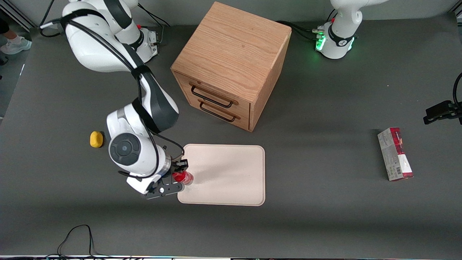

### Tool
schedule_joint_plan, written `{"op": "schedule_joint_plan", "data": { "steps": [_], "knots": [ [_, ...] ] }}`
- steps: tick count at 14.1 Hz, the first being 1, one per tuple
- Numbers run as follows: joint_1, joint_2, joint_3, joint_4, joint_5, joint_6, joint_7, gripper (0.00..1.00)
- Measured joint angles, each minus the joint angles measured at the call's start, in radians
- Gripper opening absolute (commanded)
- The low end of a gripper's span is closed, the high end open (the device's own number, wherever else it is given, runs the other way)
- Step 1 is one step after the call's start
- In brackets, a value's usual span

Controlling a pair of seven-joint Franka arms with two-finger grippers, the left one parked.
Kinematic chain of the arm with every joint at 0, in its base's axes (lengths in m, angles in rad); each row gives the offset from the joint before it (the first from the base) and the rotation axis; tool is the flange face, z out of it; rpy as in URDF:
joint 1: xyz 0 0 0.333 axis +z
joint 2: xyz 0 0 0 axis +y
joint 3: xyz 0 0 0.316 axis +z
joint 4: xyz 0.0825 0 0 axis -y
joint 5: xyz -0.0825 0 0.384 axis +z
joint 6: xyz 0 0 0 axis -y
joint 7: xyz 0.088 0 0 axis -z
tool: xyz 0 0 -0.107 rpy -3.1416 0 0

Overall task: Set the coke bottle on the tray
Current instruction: 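Carry the bottle over the white tray and lower it onto it, then open the right gripper and raise it away from the bottle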

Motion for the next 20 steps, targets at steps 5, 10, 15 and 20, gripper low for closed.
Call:
{"op": "schedule_joint_plan", "data": {
  "steps": [5, 10, 15, 20],
  "knots": [
    [0.000, 0.055, 0.000, 0.000, -0.002, 0.049, 0.000, 0.08],
    [0.001, 0.055, 0.000, 0.004, -0.002, 0.049, 0.000, 1.00],
    [0.001, 0.050, 0.000, 0.022, -0.002, 0.046, 0.000, 1.00],
    [0.002, -0.075, 0.000, 0.055, -0.002, -0.180, 0.039, 1.00]
  ]
}}
